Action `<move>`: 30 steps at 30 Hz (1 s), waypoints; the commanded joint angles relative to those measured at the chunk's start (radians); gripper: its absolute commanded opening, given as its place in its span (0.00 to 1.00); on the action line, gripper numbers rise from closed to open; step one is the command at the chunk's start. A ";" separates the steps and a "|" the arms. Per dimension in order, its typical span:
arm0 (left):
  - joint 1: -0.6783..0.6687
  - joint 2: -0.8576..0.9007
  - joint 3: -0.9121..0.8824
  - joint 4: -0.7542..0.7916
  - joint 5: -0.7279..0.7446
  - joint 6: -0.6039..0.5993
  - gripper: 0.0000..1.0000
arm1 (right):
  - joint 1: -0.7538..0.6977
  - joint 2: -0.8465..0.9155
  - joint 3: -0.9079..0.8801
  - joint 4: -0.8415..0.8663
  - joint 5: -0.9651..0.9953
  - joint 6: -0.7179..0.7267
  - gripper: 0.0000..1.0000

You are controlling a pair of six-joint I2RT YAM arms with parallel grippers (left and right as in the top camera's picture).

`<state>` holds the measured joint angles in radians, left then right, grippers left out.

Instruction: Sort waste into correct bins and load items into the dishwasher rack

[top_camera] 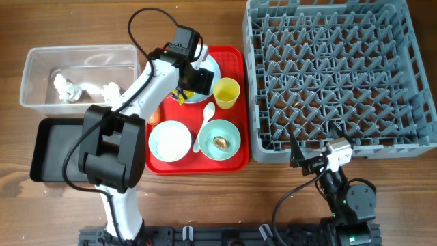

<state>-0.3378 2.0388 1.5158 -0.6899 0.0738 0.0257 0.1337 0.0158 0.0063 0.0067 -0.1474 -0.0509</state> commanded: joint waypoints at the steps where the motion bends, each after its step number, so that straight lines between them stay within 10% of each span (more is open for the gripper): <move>1: -0.003 0.023 -0.011 0.003 0.012 0.024 0.83 | -0.005 -0.005 -0.001 0.003 0.014 -0.009 1.00; 11: -0.003 0.082 -0.011 0.002 0.012 0.023 0.77 | -0.005 -0.005 -0.001 0.003 0.014 -0.009 1.00; 21: -0.003 0.074 -0.010 -0.002 0.012 0.023 0.13 | -0.005 -0.005 -0.001 0.003 0.014 -0.009 1.00; 30: -0.002 -0.077 -0.010 -0.013 0.012 0.019 0.04 | -0.005 -0.005 -0.001 0.003 0.014 -0.009 1.00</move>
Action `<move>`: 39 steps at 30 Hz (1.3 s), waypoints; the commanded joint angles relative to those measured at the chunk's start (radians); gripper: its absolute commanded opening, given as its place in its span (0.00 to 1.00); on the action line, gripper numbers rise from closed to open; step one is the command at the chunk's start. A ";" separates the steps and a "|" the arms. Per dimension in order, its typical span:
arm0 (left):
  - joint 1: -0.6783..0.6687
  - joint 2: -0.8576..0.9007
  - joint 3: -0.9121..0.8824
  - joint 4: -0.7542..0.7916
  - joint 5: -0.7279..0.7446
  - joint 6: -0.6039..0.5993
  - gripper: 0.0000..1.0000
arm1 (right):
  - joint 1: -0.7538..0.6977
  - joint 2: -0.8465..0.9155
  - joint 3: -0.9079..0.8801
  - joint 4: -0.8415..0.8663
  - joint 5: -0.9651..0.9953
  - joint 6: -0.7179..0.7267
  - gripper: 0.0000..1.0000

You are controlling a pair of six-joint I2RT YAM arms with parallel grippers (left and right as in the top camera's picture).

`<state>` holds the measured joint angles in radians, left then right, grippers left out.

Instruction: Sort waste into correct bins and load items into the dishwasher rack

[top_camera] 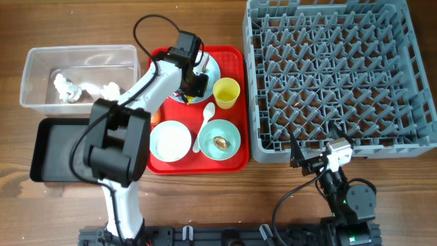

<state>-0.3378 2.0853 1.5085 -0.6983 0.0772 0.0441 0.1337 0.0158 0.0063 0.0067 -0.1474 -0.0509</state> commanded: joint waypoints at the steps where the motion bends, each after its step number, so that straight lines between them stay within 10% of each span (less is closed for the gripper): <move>1: -0.002 -0.153 -0.003 -0.008 0.009 0.001 0.04 | -0.005 -0.005 -0.001 0.003 0.014 -0.009 1.00; 19: 0.340 -0.346 -0.003 -0.082 -0.009 -0.167 0.06 | -0.005 -0.005 -0.001 0.003 0.014 -0.010 1.00; 30: 0.484 -0.340 -0.003 -0.124 0.259 -0.127 0.07 | -0.005 -0.005 -0.001 0.003 0.014 -0.009 1.00; 39: 0.319 -0.321 -0.003 -0.123 0.095 -0.016 0.59 | -0.005 -0.005 -0.001 0.003 0.014 -0.009 1.00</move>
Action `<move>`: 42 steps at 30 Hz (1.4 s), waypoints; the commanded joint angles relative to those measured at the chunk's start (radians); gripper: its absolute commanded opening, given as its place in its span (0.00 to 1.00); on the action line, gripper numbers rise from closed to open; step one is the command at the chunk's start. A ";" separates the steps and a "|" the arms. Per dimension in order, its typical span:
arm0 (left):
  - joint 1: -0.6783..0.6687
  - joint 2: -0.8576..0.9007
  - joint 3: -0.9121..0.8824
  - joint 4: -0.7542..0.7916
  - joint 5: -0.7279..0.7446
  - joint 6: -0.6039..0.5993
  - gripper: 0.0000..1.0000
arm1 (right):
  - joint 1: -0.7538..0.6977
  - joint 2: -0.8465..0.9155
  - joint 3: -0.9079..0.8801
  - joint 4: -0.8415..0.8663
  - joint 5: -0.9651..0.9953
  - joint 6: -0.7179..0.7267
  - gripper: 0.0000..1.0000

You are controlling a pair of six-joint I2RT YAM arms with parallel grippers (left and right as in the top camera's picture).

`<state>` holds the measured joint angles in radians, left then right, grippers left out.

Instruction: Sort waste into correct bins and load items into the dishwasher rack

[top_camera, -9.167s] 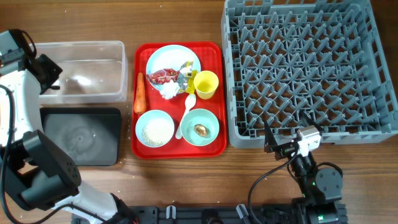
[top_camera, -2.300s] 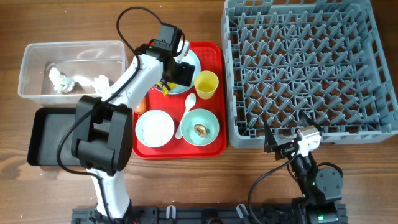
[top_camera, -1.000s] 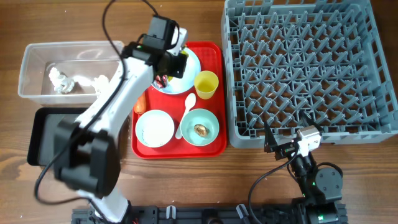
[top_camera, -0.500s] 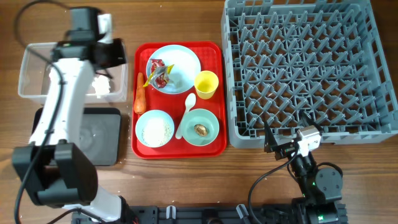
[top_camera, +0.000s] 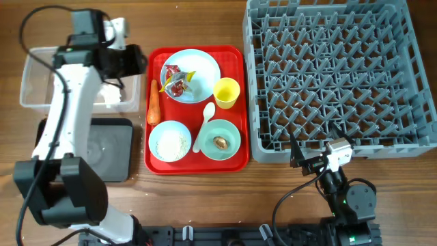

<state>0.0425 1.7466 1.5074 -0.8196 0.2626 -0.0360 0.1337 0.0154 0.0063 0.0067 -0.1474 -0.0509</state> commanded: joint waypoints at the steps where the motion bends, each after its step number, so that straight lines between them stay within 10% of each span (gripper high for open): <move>1: -0.092 0.031 -0.002 -0.002 -0.106 0.095 0.63 | -0.005 -0.004 -0.001 0.003 0.014 -0.009 1.00; 16: -0.240 0.279 -0.002 0.053 -0.254 0.164 0.57 | -0.005 -0.004 -0.001 0.003 0.014 -0.009 1.00; 23: -0.242 0.273 -0.002 0.053 -0.252 0.159 0.04 | -0.005 -0.004 -0.001 0.003 0.014 -0.009 1.00; 42: -0.158 0.021 -0.002 0.046 -0.145 0.001 0.05 | -0.005 -0.004 -0.001 0.003 0.014 -0.009 1.00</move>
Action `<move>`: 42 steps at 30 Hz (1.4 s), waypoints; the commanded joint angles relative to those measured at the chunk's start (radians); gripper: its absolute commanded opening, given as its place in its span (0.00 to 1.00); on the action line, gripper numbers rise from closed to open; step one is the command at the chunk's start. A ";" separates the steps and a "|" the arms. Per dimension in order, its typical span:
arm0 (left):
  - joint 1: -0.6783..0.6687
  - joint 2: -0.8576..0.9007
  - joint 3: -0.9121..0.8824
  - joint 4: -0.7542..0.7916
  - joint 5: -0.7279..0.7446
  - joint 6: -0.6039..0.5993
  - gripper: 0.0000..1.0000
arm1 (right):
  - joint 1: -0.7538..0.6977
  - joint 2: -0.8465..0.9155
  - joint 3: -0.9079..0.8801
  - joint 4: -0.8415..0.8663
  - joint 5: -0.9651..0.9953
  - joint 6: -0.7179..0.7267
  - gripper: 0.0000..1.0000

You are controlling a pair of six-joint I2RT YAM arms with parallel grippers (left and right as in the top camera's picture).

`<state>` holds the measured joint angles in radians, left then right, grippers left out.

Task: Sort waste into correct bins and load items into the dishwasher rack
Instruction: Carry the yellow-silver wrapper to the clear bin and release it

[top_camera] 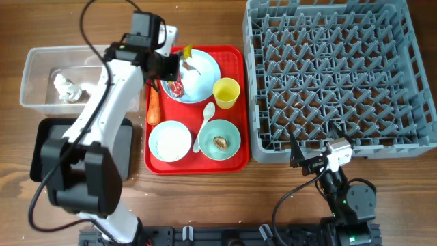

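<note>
My left gripper is at the left rim of the pale blue plate on the red tray. From above I cannot make out how its jaws stand. A red wrapper lies on the plate just below the gripper, and a yellow scrap shows at the plate's far rim. The yellow cup, white spoon, green bowl with a food scrap, white bowl and carrot are on the tray. My right gripper rests open by the rack's front edge.
The grey dishwasher rack fills the right side. At the left, a clear bin holds crumpled white paper. A black bin sits in front of it, partly under my left arm.
My left gripper was over the clear bin's right end and is now back at the plate's left rim. The wrappers on the plate lie differently. The right arm is unchanged.
My left gripper was down on the wrappers on the plate at the first two moments. Then it was over the clear bin, with red and yellow wrappers still on the plate. Now it is at the plate again. The right arm stayed parked throughout.
</note>
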<state>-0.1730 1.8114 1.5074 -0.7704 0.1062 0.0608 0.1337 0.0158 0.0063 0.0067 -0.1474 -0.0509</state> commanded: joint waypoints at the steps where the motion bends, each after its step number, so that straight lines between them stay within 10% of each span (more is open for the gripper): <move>1: 0.085 -0.049 -0.002 -0.005 0.008 -0.123 0.05 | -0.005 -0.005 -0.001 0.003 0.014 -0.009 1.00; 15: 0.452 -0.047 -0.002 -0.106 0.009 -0.305 0.08 | -0.005 -0.005 -0.001 0.003 0.014 -0.009 1.00; 25: 0.480 0.053 -0.052 -0.056 -0.013 -0.306 0.08 | -0.005 -0.005 -0.001 0.003 0.014 -0.009 1.00; 37: 0.487 0.088 -0.067 -0.018 -0.021 -0.308 0.99 | -0.005 -0.005 -0.001 0.003 0.014 -0.009 1.00; 42: 0.483 0.037 -0.030 -0.027 -0.021 -0.309 1.00 | -0.005 -0.005 -0.001 0.003 0.014 -0.009 1.00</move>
<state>0.3061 1.9026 1.4406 -0.7906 0.0975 -0.2478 0.1337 0.0154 0.0063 0.0067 -0.1474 -0.0509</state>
